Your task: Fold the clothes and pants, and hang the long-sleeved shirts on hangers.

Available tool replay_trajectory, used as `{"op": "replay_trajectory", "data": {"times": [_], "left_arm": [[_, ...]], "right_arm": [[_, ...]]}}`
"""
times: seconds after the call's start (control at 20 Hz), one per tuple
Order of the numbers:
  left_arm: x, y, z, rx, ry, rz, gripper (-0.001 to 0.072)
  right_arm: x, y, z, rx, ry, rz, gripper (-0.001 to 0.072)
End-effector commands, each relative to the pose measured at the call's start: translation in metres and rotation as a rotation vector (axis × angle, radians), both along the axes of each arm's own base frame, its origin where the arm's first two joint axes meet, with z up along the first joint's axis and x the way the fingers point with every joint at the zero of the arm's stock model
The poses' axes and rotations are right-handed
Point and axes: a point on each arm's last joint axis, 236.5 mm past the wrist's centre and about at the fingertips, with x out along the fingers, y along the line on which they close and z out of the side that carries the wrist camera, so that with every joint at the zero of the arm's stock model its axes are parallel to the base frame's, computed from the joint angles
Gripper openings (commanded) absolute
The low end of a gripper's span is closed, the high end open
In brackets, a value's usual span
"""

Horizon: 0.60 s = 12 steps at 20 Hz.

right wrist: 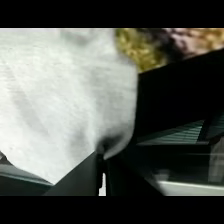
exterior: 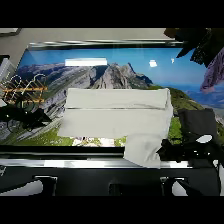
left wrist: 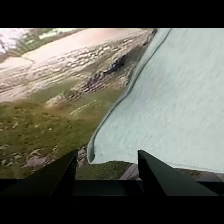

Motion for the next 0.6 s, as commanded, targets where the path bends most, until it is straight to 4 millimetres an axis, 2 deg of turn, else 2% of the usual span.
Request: {"op": "replay_trajectory", "data": {"times": [0.0,0.2,0.4,0.55], "left_arm": [[-0.012,-0.017,-0.025,-0.102,0.004,0.070,0.0448],[-0.031,-0.023,-0.047,-0.107,0.038,0.070,0.0447],[-0.042,-0.028,-0.054,-0.117,0.065,0.064,0.0447],[-0.043,-0.029,-0.056,-0.116,0.068,0.065,0.0448]], "right_arm": [[0.006,0.003,0.015,-0.001,-0.058,-0.011,0.0035],[0.006,0.004,0.029,-0.013,-0.105,-0.003,0.0035],[0.005,0.006,0.034,-0.014,-0.117,-0.002,0.0035],[0.007,0.008,0.036,-0.001,-0.122,-0.009,0.0035]]}}
